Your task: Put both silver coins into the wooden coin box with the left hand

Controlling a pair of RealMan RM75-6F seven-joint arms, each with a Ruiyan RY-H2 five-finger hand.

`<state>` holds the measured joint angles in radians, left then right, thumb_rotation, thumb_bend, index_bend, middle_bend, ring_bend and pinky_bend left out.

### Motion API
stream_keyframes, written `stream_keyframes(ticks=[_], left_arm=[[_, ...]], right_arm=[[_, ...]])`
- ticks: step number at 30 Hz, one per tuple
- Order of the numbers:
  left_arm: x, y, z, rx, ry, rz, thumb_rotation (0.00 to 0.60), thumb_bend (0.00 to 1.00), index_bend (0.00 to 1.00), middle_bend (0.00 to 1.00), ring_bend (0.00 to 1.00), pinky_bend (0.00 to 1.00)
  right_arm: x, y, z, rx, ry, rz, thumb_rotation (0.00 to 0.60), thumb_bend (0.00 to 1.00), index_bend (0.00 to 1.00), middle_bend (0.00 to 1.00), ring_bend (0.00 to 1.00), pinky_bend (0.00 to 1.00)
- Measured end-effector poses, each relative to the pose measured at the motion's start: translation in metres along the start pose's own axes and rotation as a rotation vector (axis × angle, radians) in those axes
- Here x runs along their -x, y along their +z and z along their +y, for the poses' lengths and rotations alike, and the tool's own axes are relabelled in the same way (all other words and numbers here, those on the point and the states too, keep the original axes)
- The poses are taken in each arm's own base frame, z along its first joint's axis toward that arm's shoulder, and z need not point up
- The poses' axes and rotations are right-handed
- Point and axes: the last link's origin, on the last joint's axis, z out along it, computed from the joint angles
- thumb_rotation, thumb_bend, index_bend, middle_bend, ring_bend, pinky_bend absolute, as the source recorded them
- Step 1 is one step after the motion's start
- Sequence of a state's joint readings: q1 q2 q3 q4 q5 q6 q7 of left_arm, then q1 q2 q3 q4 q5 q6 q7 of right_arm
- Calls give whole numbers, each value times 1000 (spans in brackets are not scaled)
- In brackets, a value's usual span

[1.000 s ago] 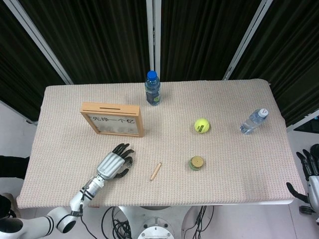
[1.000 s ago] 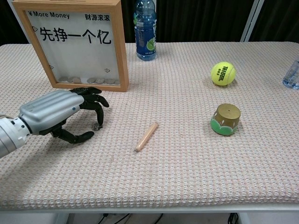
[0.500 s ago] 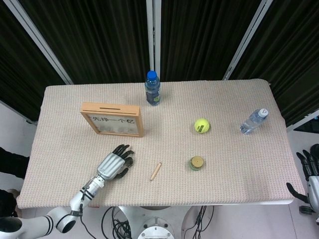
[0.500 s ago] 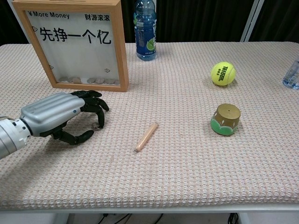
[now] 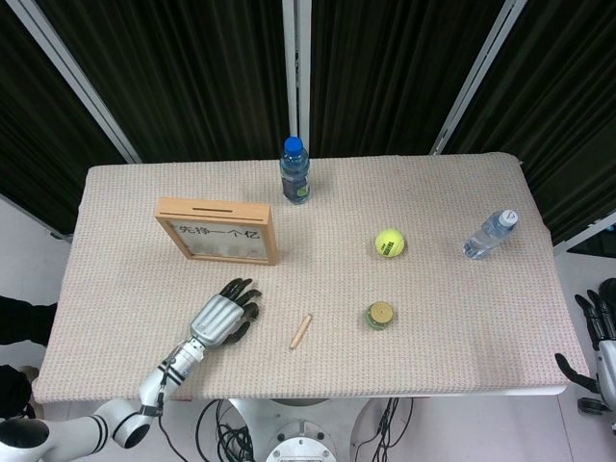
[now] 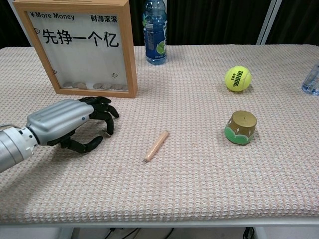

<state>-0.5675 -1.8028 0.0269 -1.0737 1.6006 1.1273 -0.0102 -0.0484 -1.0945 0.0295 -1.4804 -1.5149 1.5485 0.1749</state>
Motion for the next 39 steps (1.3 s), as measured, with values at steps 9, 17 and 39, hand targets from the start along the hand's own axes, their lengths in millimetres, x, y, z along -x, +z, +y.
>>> stream_keyframes(ticks=[9, 17, 39], left_arm=[[0, 6, 1, 6, 2, 24, 600, 248, 479, 185, 12, 99], [-6, 10, -1, 8, 14, 62, 600, 248, 493, 199, 12, 101], [-9, 10, -3, 10, 14, 70, 600, 354, 549, 217, 24, 103]], right_arm=[[0, 0, 3, 7, 1, -1, 600, 176, 0, 0, 0, 0], [-1, 1, 4, 9, 1, -2, 600, 178, 0, 0, 0, 0], [1, 2, 3, 13, -4, -17, 600, 178, 0, 0, 0, 0]])
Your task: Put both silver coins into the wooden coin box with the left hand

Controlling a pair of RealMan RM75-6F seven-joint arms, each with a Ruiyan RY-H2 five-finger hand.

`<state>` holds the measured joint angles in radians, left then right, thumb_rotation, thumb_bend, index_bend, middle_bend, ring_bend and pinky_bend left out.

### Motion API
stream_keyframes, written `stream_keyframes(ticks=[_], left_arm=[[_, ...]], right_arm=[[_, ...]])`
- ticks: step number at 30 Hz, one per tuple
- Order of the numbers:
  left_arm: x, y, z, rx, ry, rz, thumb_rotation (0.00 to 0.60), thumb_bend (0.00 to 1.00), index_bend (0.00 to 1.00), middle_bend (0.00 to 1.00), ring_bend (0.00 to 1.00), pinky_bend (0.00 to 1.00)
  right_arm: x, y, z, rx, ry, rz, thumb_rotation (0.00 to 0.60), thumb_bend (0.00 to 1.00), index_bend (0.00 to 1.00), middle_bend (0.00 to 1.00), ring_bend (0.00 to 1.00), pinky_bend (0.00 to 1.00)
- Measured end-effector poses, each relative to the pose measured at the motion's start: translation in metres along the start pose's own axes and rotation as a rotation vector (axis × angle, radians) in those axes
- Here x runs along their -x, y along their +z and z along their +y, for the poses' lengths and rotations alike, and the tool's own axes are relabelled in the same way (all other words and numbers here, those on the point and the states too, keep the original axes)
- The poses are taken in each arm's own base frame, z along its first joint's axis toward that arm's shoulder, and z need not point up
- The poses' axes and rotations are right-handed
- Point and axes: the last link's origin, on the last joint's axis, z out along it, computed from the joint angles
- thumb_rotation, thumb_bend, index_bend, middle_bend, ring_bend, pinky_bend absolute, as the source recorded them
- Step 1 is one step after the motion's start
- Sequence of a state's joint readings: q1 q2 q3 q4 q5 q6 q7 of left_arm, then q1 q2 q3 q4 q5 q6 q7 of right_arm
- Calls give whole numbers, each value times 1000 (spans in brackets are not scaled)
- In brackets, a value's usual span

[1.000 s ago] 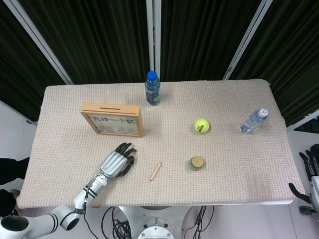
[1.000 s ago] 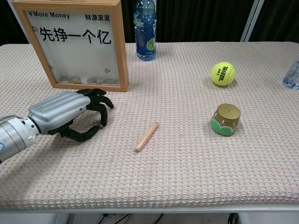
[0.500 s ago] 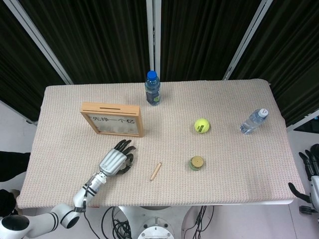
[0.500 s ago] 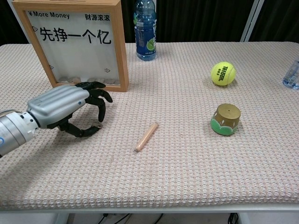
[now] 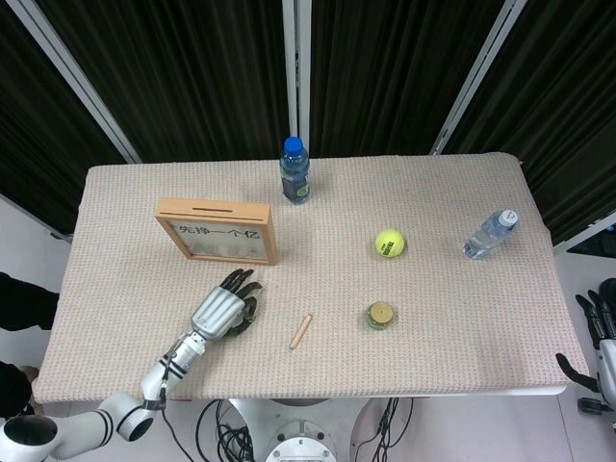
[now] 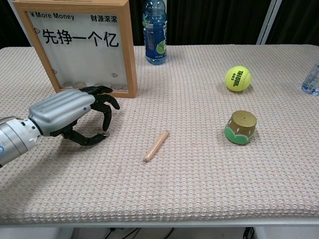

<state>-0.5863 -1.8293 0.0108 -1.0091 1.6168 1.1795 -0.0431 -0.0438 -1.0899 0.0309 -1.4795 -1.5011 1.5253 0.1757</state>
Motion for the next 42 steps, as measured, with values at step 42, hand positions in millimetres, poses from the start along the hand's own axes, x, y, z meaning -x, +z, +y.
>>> stream_keyframes(ticks=[42], left_arm=[[-158, -87, -37, -99, -39, 250, 600, 395, 599, 242, 35, 149]], right_arm=[[-6, 2, -5, -20, 3, 25, 600, 177, 0, 0, 0, 0]])
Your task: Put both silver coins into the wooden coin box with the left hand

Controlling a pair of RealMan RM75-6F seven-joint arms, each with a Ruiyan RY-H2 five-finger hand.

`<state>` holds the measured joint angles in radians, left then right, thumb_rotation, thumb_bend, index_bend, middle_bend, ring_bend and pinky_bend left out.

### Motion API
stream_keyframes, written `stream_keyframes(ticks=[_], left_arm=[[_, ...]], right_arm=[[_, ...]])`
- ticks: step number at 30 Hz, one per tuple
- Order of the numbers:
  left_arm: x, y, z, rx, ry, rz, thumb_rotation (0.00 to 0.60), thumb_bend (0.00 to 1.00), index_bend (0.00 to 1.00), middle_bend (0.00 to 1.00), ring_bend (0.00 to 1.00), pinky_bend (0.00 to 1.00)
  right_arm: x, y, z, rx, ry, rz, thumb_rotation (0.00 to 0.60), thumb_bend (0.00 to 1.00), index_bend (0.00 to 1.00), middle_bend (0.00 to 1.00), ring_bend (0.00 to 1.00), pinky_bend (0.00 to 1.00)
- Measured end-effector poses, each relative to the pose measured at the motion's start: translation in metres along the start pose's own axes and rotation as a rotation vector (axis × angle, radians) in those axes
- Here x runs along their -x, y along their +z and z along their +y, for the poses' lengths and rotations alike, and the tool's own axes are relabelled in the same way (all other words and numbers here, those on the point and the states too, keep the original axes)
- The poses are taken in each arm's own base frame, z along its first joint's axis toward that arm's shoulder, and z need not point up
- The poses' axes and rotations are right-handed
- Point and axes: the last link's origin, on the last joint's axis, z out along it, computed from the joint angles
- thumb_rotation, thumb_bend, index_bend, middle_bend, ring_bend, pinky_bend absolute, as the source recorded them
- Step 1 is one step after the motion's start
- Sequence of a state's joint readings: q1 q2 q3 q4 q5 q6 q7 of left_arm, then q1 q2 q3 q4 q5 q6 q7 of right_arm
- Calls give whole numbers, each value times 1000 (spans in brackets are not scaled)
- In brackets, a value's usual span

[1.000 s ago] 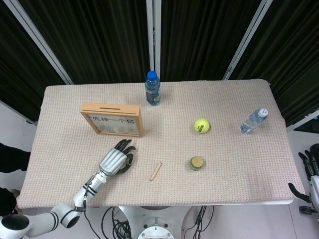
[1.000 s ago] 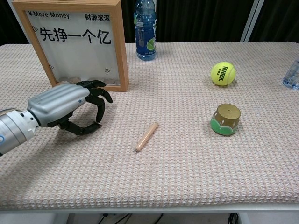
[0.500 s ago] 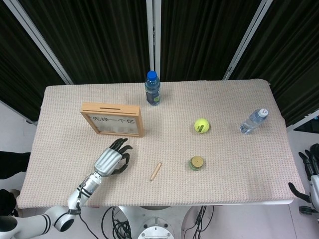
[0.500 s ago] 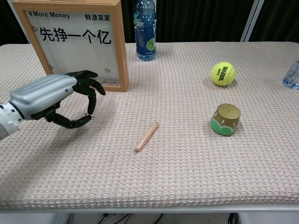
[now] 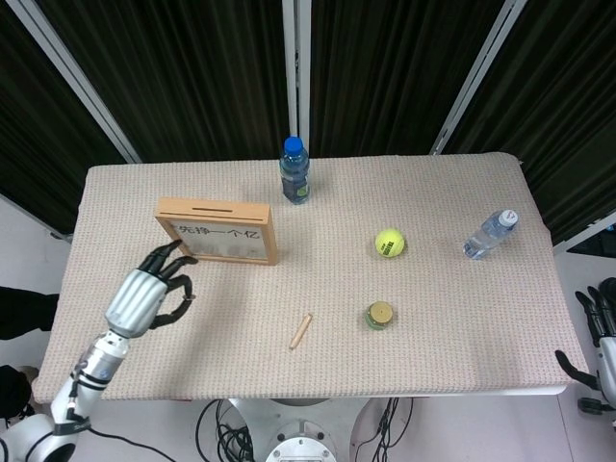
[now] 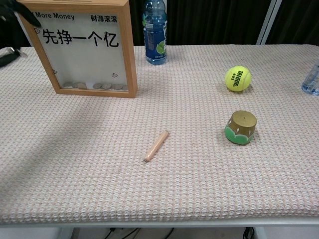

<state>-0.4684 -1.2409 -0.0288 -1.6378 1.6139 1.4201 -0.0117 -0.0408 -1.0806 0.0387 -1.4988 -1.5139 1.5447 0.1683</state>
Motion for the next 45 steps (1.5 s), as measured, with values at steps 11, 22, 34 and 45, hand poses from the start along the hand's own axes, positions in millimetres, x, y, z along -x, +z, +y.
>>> stream_keyframes(ticks=[11, 22, 34, 45], left_arm=[[-90, 65, -16, -30, 87, 96, 600, 391, 589, 251, 41, 137], [-95, 143, -5, -44, 9, -104, 600, 386, 586, 251, 41, 130], [-76, 172, -7, -115, -88, -224, 600, 386, 584, 251, 41, 129], [-60, 174, -12, -165, -153, -260, 600, 386, 585, 253, 41, 127]], right_arm=[[-4, 1, -10, -16, -12, 10, 600, 178, 0, 0, 0, 0], [-4, 2, -6, 2, -7, 15, 600, 177, 0, 0, 0, 0], [-3, 0, 2, 17, 0, 15, 600, 178, 0, 0, 0, 0], [-2, 1, 5, 23, 5, 15, 600, 177, 0, 0, 0, 0]])
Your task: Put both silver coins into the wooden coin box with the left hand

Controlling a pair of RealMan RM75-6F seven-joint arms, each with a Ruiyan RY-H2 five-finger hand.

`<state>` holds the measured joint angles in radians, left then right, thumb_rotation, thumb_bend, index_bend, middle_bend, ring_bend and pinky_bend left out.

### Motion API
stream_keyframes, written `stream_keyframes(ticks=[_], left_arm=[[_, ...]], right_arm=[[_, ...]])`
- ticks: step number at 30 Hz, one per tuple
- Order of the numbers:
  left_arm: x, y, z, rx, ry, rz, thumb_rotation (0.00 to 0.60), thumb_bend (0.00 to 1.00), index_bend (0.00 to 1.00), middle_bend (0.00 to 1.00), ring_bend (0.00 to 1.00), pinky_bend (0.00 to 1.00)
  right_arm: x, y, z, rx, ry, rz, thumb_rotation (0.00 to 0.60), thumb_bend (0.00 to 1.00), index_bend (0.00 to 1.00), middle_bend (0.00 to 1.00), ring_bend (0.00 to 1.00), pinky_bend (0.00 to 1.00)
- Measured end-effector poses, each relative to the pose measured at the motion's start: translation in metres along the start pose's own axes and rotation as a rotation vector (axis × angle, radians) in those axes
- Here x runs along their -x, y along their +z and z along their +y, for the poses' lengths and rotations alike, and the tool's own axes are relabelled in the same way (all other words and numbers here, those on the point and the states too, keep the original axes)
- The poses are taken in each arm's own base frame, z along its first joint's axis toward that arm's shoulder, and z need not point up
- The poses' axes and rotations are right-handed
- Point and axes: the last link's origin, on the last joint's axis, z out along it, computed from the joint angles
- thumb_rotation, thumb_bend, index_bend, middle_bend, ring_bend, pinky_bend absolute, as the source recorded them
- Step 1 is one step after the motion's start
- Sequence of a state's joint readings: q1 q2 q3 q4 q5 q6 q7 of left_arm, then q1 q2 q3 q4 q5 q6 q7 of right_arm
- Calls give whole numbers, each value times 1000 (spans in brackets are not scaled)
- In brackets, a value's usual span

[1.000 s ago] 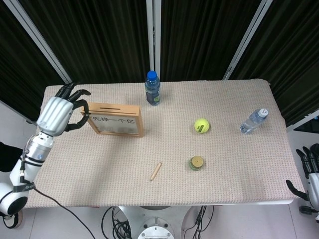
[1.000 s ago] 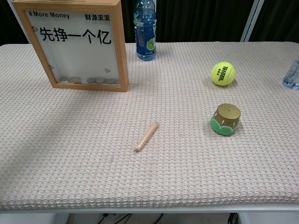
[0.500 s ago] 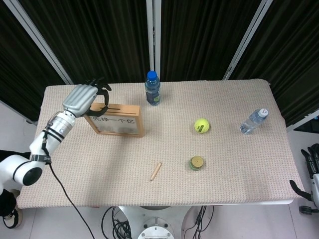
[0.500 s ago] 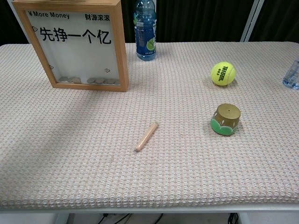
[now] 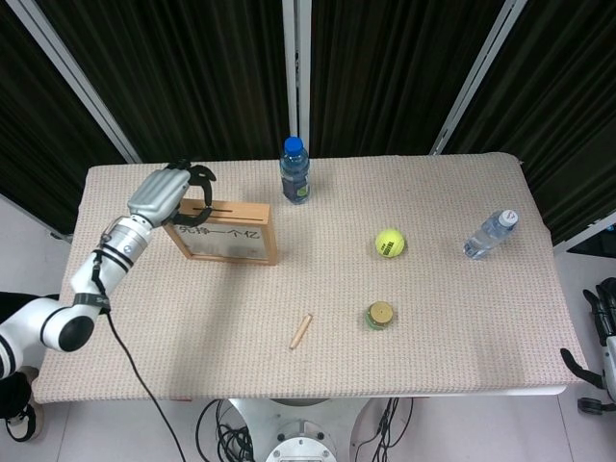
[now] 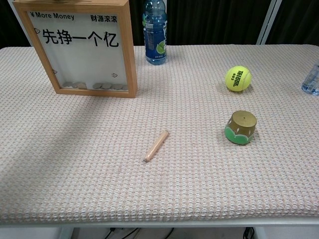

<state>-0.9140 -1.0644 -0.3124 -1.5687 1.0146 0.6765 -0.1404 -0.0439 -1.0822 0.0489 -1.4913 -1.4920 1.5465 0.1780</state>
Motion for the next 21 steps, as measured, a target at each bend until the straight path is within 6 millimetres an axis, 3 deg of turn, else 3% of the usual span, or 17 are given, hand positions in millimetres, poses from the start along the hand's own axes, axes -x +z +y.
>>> stream_keyframes(ticks=[21], left_arm=[[8, 5, -8, -15, 5, -10, 600, 386, 578, 253, 41, 122]], right_arm=[[1, 1, 0, 0, -3, -8, 600, 177, 0, 0, 0, 0]])
